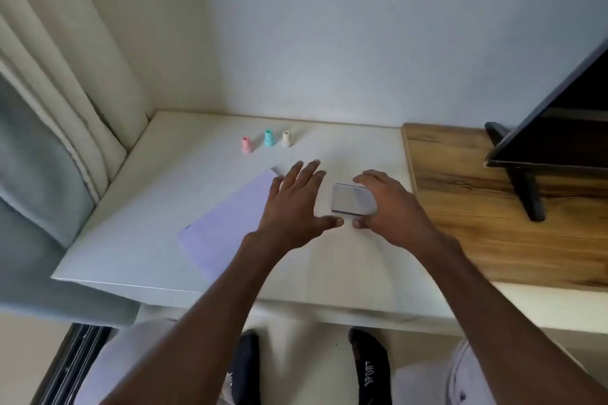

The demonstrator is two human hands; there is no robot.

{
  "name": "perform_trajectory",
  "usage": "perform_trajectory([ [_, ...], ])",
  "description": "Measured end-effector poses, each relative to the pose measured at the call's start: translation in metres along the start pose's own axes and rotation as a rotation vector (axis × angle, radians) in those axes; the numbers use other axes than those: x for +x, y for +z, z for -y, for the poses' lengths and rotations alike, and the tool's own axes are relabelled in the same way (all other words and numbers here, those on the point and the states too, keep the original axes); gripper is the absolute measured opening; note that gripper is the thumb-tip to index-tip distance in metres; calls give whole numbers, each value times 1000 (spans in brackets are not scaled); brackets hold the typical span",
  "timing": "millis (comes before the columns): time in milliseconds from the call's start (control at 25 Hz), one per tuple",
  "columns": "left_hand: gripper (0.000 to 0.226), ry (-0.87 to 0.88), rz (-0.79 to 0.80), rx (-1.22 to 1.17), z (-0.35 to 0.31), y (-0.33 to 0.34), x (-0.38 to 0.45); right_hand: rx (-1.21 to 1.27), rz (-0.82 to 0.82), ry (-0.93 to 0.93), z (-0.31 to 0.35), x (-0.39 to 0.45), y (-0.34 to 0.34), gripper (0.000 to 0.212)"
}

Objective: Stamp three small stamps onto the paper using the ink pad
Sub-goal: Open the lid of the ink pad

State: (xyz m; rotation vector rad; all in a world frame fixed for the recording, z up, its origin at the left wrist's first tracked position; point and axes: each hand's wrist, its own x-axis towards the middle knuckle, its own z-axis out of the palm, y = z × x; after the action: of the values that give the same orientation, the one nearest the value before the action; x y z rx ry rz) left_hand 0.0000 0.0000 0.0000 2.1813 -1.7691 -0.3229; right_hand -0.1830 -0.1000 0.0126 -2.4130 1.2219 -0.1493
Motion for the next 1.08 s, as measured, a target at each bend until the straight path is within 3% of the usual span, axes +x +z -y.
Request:
perform_trajectory([
  [160,91,53,129,22,-3,12,22,-15,-1,-9,-8,4,4,71],
  [360,71,20,32,-40,-6,21,23,40,-13,-11,-4,9,3,61],
  [640,74,-33,33,-74,0,21,27,411,19,91,-9,15,-15,26],
  [840,76,-31,45,-53,3,20,29,482,-133,182,-9,35,-16,28],
  [1080,80,-34,71,-48,7,22,33,378,-171,238,-16,58,-1,31],
])
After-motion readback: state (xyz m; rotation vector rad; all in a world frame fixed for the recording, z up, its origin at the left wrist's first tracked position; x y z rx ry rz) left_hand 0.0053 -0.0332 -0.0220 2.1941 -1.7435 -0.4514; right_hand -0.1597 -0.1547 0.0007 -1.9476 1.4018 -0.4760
